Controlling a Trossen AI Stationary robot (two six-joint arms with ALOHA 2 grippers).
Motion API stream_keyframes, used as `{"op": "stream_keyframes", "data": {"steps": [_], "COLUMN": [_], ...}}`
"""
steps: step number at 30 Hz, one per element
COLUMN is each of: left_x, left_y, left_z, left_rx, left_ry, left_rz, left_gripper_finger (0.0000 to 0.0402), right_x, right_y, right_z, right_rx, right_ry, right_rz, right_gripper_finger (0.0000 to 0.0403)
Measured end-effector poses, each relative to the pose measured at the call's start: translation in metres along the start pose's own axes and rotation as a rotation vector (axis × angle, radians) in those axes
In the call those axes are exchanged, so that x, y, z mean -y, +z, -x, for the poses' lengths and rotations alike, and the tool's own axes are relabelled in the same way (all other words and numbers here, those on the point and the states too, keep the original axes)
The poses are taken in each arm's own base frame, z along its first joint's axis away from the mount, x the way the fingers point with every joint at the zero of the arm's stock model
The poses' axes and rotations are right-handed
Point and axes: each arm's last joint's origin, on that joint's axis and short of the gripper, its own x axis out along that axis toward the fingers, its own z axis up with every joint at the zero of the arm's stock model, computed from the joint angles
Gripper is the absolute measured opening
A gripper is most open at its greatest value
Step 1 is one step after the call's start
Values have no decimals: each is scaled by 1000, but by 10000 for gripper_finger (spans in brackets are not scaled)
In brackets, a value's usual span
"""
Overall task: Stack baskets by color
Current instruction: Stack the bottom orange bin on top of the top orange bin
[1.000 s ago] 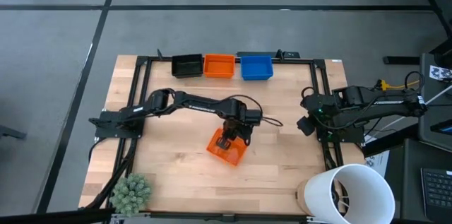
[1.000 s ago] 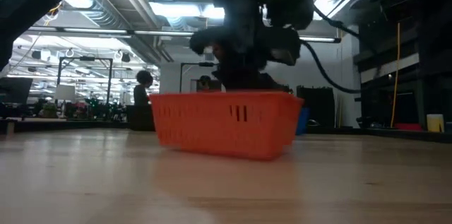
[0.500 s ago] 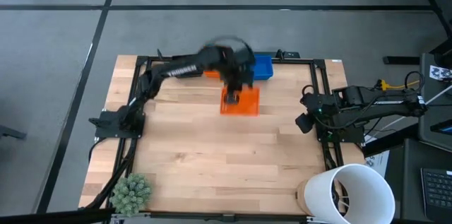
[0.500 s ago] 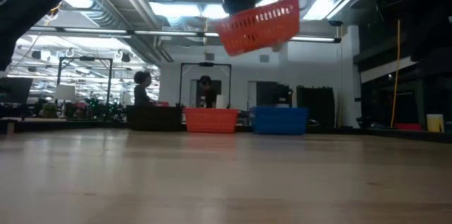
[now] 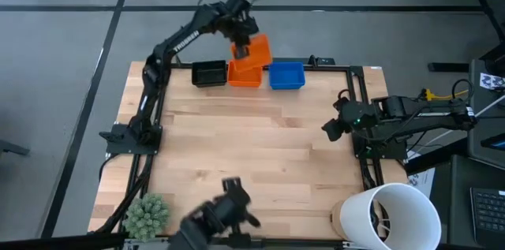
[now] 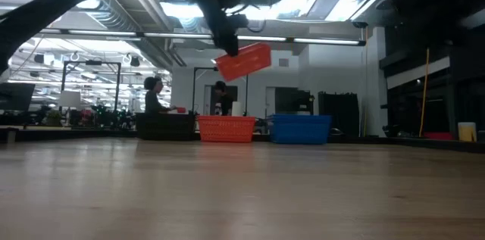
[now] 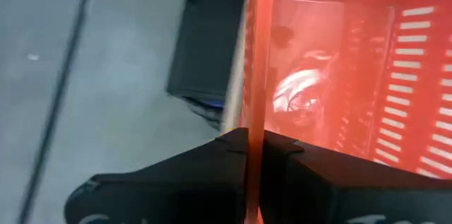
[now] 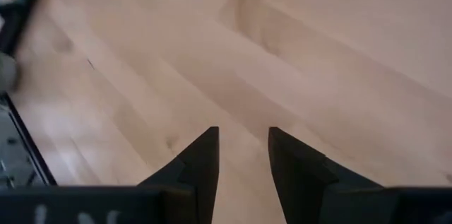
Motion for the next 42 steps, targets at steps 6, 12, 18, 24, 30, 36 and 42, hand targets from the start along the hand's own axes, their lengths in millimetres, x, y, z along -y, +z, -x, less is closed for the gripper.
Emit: {"op": "stream_keyframes", "data": {"steps": [6, 12, 18, 24, 30, 36, 42], "left_x": [-36, -32, -21, -11, -4, 0, 3], "left_y": [-24, -42, -52, -51, -56, -54, -52], "left_z": [-7, -45, -73, -93, -114, -116, -117], "left_rx": [-26, -156, -257, -268, -329, -346, -348], "left_ry": [37, -64, -148, -155, -164, -141, -137], "left_rz": [34, 29, 4, -68, -106, -134, -159], "left_gripper_finger": [0, 0, 0, 0, 0, 3, 42], "right_x": [-9, -15, -17, -18, -19, -19, -19], "right_y": [9, 14, 14, 14, 14, 14, 14], "right_z": [-1, -2, -5, -8, -9, -9, -9], "right_rx": [156, 215, 215, 206, 203, 194, 187], "right_ry": [40, 78, 79, 62, 56, 59, 63], "right_rz": [-18, -34, -60, -54, -49, -31, -26], "right_gripper_finger": [122, 122, 122, 122, 122, 122, 122]}}
